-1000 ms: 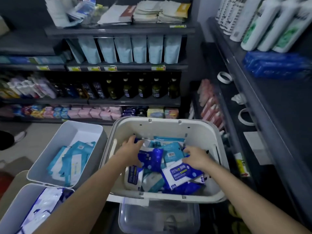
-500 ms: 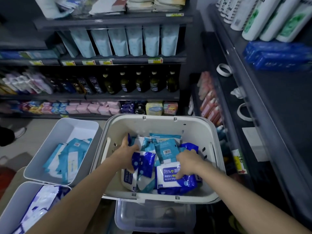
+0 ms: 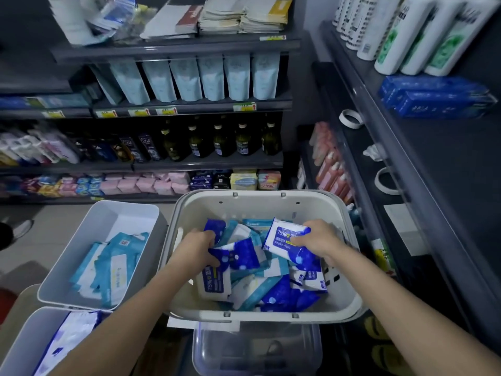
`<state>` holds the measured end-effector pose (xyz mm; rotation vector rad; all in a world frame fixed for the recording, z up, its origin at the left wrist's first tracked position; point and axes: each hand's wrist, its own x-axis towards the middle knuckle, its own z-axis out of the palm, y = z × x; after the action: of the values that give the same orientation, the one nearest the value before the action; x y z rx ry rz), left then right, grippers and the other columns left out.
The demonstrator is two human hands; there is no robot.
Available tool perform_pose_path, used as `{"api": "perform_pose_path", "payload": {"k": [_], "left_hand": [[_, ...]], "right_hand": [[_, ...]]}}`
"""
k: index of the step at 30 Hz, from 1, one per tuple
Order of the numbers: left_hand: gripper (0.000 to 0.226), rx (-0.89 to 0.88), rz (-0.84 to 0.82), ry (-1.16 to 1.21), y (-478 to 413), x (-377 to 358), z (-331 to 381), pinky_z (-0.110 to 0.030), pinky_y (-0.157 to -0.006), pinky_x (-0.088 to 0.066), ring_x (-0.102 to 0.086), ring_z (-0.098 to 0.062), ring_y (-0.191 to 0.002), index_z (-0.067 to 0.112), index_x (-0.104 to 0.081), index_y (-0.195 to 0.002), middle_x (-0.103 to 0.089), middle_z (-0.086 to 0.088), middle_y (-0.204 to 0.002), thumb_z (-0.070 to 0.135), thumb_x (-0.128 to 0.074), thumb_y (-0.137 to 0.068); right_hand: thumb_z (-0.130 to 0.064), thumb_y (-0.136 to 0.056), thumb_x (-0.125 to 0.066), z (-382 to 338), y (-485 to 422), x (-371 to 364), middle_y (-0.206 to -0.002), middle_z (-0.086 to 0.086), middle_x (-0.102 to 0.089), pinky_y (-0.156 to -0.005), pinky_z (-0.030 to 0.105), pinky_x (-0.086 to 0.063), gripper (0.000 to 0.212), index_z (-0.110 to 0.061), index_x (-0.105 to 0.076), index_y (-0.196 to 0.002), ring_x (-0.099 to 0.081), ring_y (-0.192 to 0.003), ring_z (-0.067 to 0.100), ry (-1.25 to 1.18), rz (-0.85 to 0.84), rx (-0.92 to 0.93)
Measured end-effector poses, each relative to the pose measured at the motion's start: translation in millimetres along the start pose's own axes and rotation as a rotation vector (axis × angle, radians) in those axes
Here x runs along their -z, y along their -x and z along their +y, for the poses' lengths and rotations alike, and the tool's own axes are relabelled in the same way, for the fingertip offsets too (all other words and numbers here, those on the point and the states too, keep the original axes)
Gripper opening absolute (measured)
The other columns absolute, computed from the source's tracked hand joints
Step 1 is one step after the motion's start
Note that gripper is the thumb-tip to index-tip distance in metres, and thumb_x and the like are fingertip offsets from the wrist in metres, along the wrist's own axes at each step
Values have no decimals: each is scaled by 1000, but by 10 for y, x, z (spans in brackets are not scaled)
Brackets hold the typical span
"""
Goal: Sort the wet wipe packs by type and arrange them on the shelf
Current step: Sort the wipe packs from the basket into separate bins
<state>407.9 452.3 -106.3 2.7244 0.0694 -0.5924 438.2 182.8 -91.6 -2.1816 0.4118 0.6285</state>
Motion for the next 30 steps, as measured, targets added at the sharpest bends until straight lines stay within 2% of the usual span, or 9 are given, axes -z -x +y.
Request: {"api": "perform_pose_path", "payload": {"k": [3,6,9,12,16,20,23,26,30], "left_hand": [[38,-40,206,207,112,45,-8,-26,-49,-29,-49,-21,-63,16,-41,-69,-54,-2,-71,23,-78,-74],[27,16,366,488,189,33,67,-30,-52,-43,-58,-17,-65,10,-49,-82,-61,1,-74,25,-71,-84],[25,60,364,580,214,9,86,-35,-58,-51,-63,-18,-74,10,-49,-97,-64,-1,-88,23,-68,-87],[41,60,345,624,258,-21,72,-23,-53,-46,-59,-12,-75,14,-44,-122,-59,0,-102,17,-67,-88],[77,37,337,735,295,-18,93,-13,-52,-44,-55,3,-74,18,-20,-149,-53,6,-106,8,-65,-88],[77,24,372,826,295,12,111,-26,-60,-56,-61,1,-81,19,-20,-150,-55,12,-103,10,-65,-88],[75,13,391,886,336,29,119,-21,-57,-57,-65,1,-81,19,-23,-148,-59,13,-103,9,-66,-88],[75,7,405,924,382,53,173,-14,-53,-53,-65,9,-72,21,-22,-147,-58,15,-99,9,-66,-88],[85,2,455,963,357,48,209,-32,-64,-60,-70,-5,-78,25,-16,-150,-65,9,-103,11,-70,-86]], "right_hand": [[-12,-82,-73,34,5,-5,-71,5,-65,-43,19,-46,21,-3,-65,-99,-62,-55,13,-59,-74,-105],[-11,-81,-73,94,28,-105,-91,12,-69,-60,27,-56,27,-4,-59,-104,-68,-75,20,13,-238,-220],[-9,-79,-73,222,48,-324,-113,15,-66,-79,35,-56,37,-4,-58,-112,-65,-100,26,121,-350,-279],[-16,-73,-80,309,56,-465,-117,11,-65,-96,46,-50,46,-8,-60,-112,-61,-107,28,123,-395,-355],[-17,-68,-85,277,39,-452,-117,10,-65,-99,47,-48,48,-9,-61,-109,-61,-108,27,87,-435,-396],[-13,-71,-82,223,30,-366,-120,10,-63,-96,40,-49,52,-6,-58,-117,-58,-110,25,152,-374,-325],[-14,-69,-83,145,40,-181,-117,12,-63,-85,36,-54,60,-4,-54,-121,-61,-104,25,158,-322,-298],[-11,-73,-79,-25,90,128,-99,15,-70,-77,36,-58,42,-2,-59,-109,-69,-90,26,79,-293,-254],[-9,-73,-79,-291,201,413,-90,20,-73,-85,45,-57,32,1,-63,-99,-71,-87,32,-41,-236,-130]]}}
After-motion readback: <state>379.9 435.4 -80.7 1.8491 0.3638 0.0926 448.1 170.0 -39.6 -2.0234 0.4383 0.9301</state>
